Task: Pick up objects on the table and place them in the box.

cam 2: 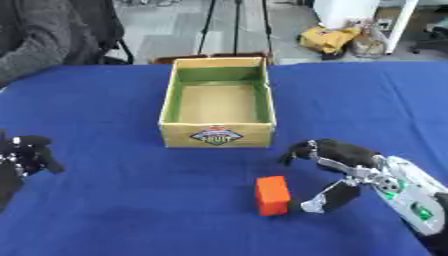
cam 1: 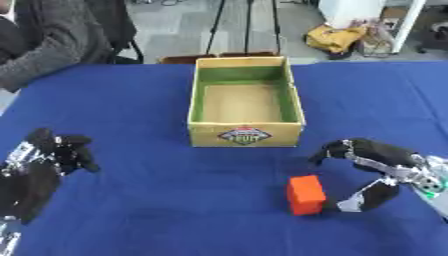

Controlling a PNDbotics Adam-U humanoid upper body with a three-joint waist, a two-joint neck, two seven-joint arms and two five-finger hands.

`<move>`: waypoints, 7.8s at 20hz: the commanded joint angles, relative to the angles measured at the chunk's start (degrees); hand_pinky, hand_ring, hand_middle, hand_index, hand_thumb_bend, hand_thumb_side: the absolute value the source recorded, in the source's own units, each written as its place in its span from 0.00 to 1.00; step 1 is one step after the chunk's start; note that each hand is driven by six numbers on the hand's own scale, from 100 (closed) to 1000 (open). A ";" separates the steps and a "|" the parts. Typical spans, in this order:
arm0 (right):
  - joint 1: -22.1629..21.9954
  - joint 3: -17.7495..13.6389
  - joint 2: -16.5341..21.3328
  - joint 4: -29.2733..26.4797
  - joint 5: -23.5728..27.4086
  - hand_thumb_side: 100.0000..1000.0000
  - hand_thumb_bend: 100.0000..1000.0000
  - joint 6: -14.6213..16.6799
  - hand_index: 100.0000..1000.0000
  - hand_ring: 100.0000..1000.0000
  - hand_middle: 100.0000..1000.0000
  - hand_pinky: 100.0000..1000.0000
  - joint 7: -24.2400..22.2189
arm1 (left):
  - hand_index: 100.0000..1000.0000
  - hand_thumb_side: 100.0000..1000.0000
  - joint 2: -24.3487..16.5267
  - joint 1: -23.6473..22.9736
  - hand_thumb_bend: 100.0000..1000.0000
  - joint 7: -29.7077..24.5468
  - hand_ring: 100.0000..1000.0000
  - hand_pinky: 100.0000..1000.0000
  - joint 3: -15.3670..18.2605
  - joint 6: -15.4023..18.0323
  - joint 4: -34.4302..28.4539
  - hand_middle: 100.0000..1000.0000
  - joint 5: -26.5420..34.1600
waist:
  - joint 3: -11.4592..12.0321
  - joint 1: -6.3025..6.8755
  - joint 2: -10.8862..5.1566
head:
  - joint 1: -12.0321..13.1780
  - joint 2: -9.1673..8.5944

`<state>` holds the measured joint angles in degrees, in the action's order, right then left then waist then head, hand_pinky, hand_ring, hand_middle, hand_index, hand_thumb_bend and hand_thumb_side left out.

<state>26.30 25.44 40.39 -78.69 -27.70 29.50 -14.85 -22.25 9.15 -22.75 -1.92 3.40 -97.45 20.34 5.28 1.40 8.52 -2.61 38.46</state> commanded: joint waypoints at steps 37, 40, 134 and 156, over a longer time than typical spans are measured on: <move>3.89 -0.10 -2.94 3.99 -3.37 0.33 0.43 1.99 0.66 0.54 0.41 0.67 1.68 | 0.70 1.00 -0.50 1.34 0.15 -0.07 0.46 0.59 -0.40 -0.45 -0.32 0.45 0.09 | 1.42 -0.39 -0.80 | -1.94 -1.37; 3.77 -0.07 -3.03 4.20 -3.86 0.23 0.37 1.66 0.57 0.52 0.37 0.66 4.06 | 0.70 1.00 -0.52 1.32 0.15 0.02 0.46 0.59 -0.38 -0.42 -0.32 0.45 0.10 | 1.42 -0.32 -0.82 | -2.04 -1.36; 4.96 0.07 -4.33 6.06 -3.93 0.55 0.46 0.47 0.81 0.75 0.66 0.76 1.97 | 0.70 1.00 -0.07 1.59 0.14 0.41 0.45 0.59 -0.94 -0.24 -0.42 0.45 0.06 | 2.83 0.85 -0.54 | -3.47 -0.82; 5.44 0.26 -5.74 5.31 -6.33 0.44 0.32 -2.36 0.60 0.61 0.47 0.63 8.22 | 0.70 1.00 0.06 1.66 0.15 0.42 0.44 0.59 -1.06 -0.30 -0.31 0.45 -0.03 | 3.06 0.87 -0.54 | -3.95 -0.80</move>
<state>30.73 26.47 33.96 -72.24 -33.73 27.39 -7.49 -21.69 10.09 -22.32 -3.03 2.99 -97.15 20.36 8.25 2.35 8.64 -6.46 37.70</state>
